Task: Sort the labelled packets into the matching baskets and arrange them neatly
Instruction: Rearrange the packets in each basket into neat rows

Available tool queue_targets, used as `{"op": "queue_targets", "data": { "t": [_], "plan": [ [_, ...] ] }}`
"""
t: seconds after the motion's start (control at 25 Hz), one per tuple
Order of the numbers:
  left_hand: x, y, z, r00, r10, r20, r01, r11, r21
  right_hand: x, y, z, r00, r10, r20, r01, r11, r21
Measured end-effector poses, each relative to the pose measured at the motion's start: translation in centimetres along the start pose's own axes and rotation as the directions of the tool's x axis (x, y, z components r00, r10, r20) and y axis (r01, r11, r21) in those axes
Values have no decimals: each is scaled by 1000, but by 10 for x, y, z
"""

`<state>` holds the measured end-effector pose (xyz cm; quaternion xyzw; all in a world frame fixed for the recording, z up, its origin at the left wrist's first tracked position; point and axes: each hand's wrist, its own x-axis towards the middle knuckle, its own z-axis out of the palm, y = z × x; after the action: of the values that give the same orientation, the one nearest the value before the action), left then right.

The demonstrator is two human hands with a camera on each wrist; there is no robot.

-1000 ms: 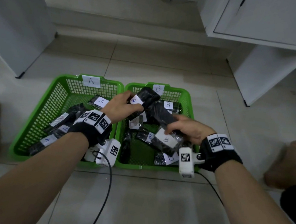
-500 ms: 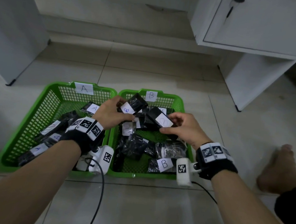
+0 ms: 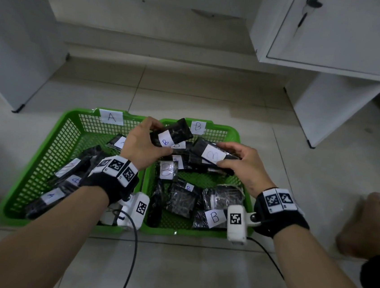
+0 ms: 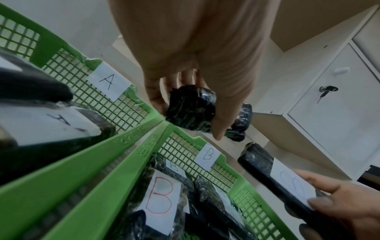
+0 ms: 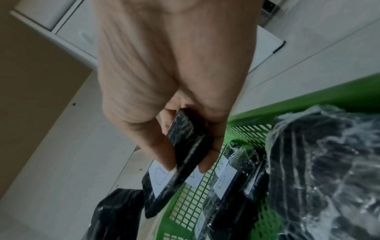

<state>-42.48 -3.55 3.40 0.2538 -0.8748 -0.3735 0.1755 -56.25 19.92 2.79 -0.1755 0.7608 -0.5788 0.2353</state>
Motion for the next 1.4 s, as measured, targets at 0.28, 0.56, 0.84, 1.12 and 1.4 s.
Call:
{"op": "queue_targets", "data": {
  "t": [0.28, 0.56, 0.84, 1.12, 1.4],
  "plan": [
    [6, 5, -9, 986, -137, -100, 130, 989, -76, 16, 6, -15, 979, 123, -162, -75, 959, 274],
    [9, 7, -9, 968, -102, 228, 123, 989, -78, 39, 8, -27, 972, 175, -154, -121, 943, 311],
    [-14, 17, 32, 747, 44, 663, -287, 921, 262, 27, 2, -43, 978, 131, -162, -123, 991, 60],
    [-19, 10, 37, 619, -98, 780, -351, 853, 386, 16, 3, -20, 994, 109, -24, -110, 935, -337],
    [-19, 8, 42, 655, -77, 752, -405, 804, 435, 16, 10, 13, 993, 71, 93, 12, 728, -686]
  ]
}}
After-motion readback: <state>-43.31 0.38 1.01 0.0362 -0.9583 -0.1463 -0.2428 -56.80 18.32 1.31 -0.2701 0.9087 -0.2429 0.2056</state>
